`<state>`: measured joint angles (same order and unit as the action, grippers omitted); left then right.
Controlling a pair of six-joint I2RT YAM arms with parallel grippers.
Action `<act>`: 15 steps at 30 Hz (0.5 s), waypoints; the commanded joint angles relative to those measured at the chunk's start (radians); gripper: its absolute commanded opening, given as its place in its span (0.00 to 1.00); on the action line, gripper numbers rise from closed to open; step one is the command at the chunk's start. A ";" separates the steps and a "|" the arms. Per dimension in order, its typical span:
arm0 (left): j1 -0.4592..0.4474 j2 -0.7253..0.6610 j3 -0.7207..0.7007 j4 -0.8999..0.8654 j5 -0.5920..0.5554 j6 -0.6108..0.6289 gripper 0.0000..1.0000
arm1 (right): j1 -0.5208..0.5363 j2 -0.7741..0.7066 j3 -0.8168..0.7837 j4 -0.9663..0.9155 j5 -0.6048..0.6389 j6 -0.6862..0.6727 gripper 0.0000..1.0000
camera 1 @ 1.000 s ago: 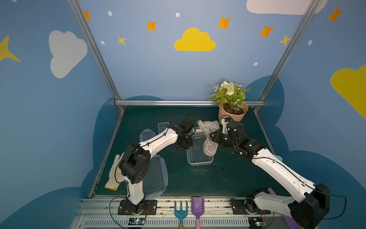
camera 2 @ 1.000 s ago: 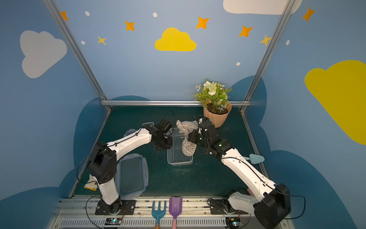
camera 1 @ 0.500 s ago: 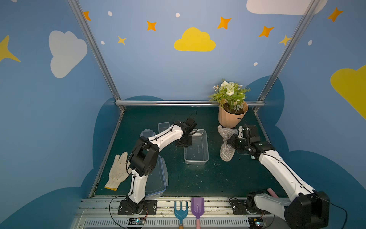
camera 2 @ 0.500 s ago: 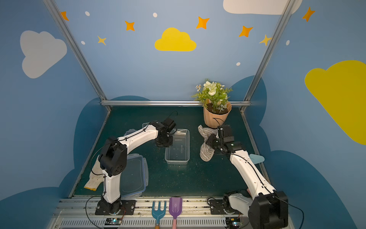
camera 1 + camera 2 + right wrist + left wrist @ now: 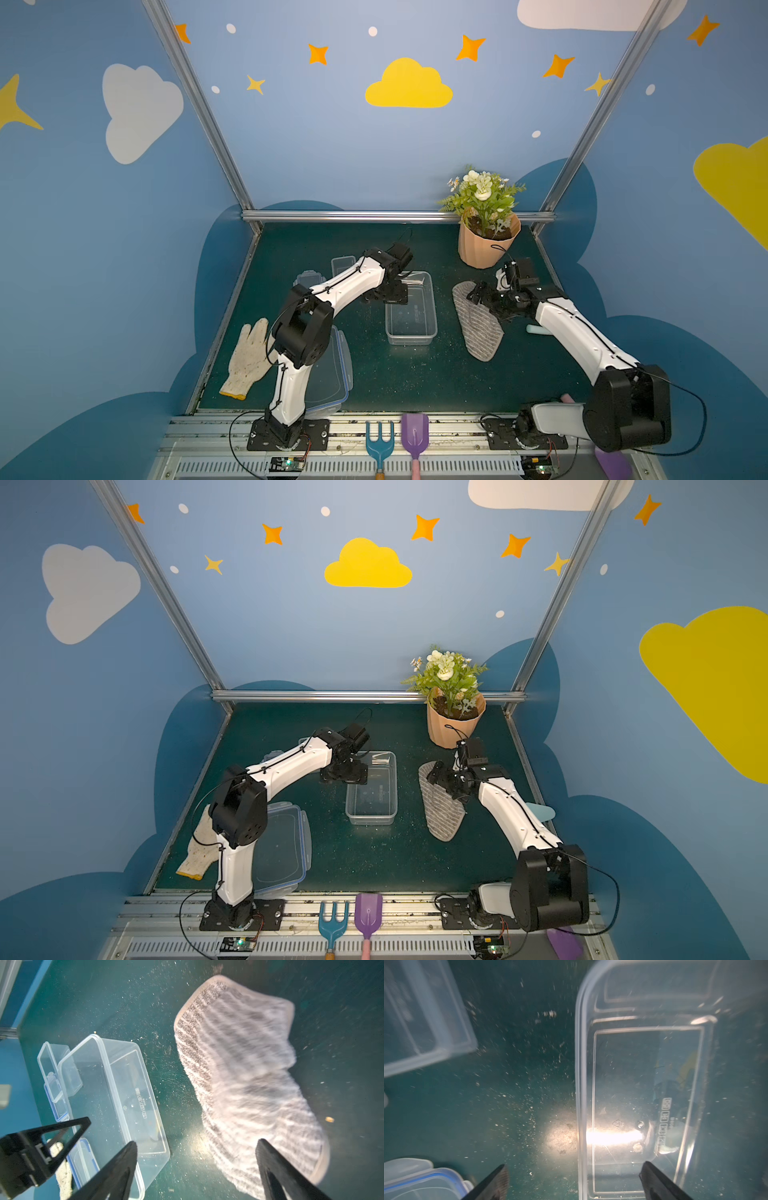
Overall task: Wipe the insides of the lunch boxes
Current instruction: Place the cleaning item at the center of the board.
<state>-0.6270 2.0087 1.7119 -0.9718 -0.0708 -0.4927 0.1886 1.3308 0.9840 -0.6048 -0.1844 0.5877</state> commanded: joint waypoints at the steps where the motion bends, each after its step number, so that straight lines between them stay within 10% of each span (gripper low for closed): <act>1: 0.013 -0.098 0.054 -0.049 -0.060 0.023 1.00 | -0.008 -0.011 0.074 -0.125 0.093 -0.072 0.90; 7: 0.069 -0.312 -0.028 0.060 -0.155 0.112 1.00 | -0.061 -0.038 0.054 -0.020 0.166 -0.198 0.91; 15: 0.296 -0.765 -0.573 0.569 -0.244 0.269 1.00 | -0.172 -0.108 -0.320 0.709 0.282 -0.373 0.92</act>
<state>-0.3790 1.3132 1.2659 -0.5976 -0.2489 -0.3122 0.0425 1.2285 0.7662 -0.2298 0.0311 0.3099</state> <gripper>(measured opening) 0.998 0.924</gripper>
